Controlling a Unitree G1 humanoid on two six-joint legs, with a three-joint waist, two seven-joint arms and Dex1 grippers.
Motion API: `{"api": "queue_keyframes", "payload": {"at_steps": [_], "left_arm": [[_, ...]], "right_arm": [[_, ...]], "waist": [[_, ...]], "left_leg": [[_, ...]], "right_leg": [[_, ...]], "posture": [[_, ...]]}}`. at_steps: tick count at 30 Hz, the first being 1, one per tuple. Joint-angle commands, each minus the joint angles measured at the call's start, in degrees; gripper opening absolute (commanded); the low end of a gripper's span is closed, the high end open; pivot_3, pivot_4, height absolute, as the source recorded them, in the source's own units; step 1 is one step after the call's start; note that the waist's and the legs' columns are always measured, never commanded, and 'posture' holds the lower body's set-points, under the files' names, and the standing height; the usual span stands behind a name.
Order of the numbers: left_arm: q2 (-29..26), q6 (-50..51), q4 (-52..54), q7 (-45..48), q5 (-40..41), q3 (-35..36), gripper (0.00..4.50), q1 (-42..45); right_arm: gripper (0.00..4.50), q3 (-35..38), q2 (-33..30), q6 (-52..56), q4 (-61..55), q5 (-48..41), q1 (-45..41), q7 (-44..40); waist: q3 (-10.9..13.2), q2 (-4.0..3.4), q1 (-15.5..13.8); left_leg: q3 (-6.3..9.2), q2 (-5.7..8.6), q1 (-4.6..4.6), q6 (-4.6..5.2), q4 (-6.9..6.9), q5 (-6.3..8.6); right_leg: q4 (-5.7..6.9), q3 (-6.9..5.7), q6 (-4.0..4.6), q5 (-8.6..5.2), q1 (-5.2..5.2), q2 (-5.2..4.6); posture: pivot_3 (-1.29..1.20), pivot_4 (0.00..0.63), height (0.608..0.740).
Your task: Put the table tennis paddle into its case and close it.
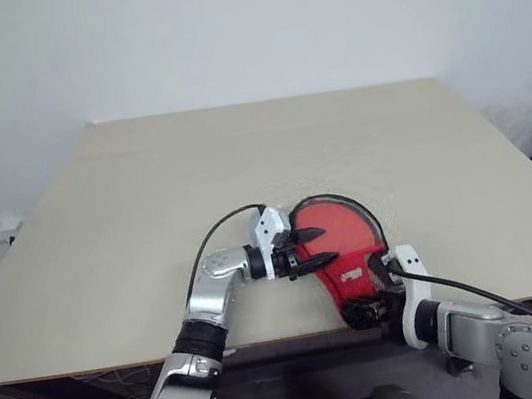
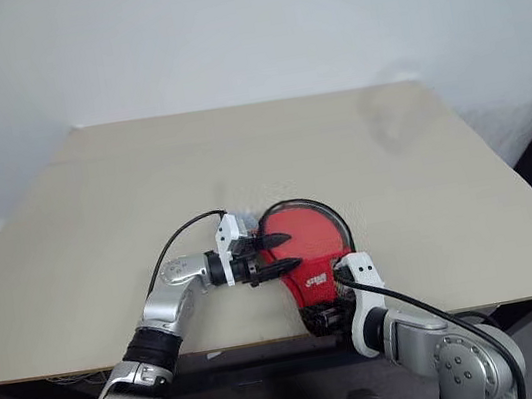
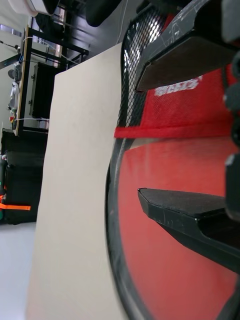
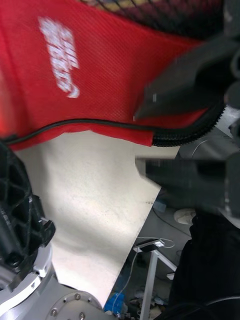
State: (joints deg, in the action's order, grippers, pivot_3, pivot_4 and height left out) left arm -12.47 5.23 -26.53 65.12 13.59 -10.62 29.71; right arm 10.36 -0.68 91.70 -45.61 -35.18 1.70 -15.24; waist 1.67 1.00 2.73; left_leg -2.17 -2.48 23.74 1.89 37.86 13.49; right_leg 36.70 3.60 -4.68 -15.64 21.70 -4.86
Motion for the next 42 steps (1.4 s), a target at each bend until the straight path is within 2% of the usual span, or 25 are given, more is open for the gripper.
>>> {"api": "queue_keyframes", "payload": {"at_steps": [1,2,6,10,12,16,19,28,32,42], "left_arm": [[-0.1,-1.3,0.4,0.6,-0.2,0.1,3.21,1.8],[-0.2,-1.3,0.3,0.6,-0.2,0.1,3.21,1.9],[-0.6,-1.3,0.4,0.8,-0.5,0.1,3.21,1.8],[-0.8,-0.2,1.1,0.6,-0.3,0.4,3.21,1.7],[-1.4,1.4,1.8,1.4,0.4,0.7,3.21,1.9],[-6.7,8.8,6.6,8.8,3.0,0.2,3.21,2.1],[-8.9,9.5,7.7,9.1,3.2,1.3,3.21,3.1],[-14.5,13.0,9.5,6.0,5.4,7.0,3.21,7.1],[-15.0,11.4,3.8,2.9,4.4,9.4,3.21,11.1],[-13.6,-0.8,-24.5,-7.3,-7.1,6.2,3.21,22.0]], "right_arm": [[2.95,2.6,-1.3,0.0,-4.6,-4.2,-2.2,-3.5],[3.31,3.4,-2.2,-0.5,-5.0,-4.6,-2.7,-4.0],[3.31,7.2,-6.0,-6.3,-7.1,-7.9,-4.2,-7.9],[3.31,9.6,-8.5,-22.5,-3.0,-4.1,-6.4,-8.6],[3.31,8.0,-9.6,-27.4,1.0,-1.4,-6.4,-7.8],[3.31,1.6,-12.5,-38.3,15.3,6.6,-8.4,-7.3],[3.31,-0.6,-12.1,-43.1,22.1,8.4,-11.1,-7.4],[3.31,-8.7,-9.4,-52.5,38.7,13.0,-19.5,-8.8],[4.49,-11.5,-8.2,-54.2,43.9,14.3,-21.3,-9.8],[4.49,-14.7,-7.2,-55.1,51.0,18.5,-21.7,-8.0]], "waist": [[0.0,0.00,0.0],[0.0,0.00,0.0],[0.0,0.00,0.0],[0.0,-0.02,0.0],[0.0,-0.02,0.0],[0.1,-0.05,0.2],[0.3,-0.42,0.1],[0.5,-0.49,0.0],[0.5,-0.47,0.0],[0.5,-0.44,0.0]], "left_leg": [[0.00,0.00,0.00,0.00,0.00,0.00],[0.00,0.00,0.01,0.00,0.00,0.00],[0.01,0.01,0.01,0.01,0.01,0.00],[0.01,0.01,0.01,0.01,0.00,0.00],[0.01,0.02,-0.01,0.00,0.00,0.00],[-0.04,0.00,0.01,0.01,-0.02,-0.01],[-0.06,0.01,0.01,0.02,-0.01,-0.02],[-0.03,0.02,0.07,0.04,-0.01,-0.03],[-0.01,0.03,0.07,0.04,0.03,-0.04],[0.03,0.04,0.01,-0.03,0.05,-0.09]], "right_leg": [[-0.01,0.00,0.00,0.00,0.00,0.00],[0.00,0.00,0.00,0.00,-0.01,0.00],[-0.02,-0.01,-0.01,0.00,-0.03,0.00],[-0.03,-0.01,-0.01,-0.01,-0.04,0.01],[-0.05,-0.01,-0.02,-0.01,-0.04,0.01],[-0.02,0.02,0.00,-0.01,-0.04,0.02],[-0.01,0.05,0.00,0.00,-0.03,0.03],[0.03,0.07,-0.02,0.01,-0.01,0.06],[0.06,0.07,-0.04,0.01,-0.04,0.06],[0.10,0.03,-0.05,0.01,-0.09,0.10]], "posture": [[0.00,0.000,0.728],[0.00,0.000,0.728],[0.00,0.000,0.728],[0.00,0.000,0.728],[0.00,0.000,0.728],[0.00,0.000,0.728],[0.00,0.000,0.728],[0.00,0.000,0.728],[0.00,0.000,0.728],[0.00,0.000,0.728]]}}
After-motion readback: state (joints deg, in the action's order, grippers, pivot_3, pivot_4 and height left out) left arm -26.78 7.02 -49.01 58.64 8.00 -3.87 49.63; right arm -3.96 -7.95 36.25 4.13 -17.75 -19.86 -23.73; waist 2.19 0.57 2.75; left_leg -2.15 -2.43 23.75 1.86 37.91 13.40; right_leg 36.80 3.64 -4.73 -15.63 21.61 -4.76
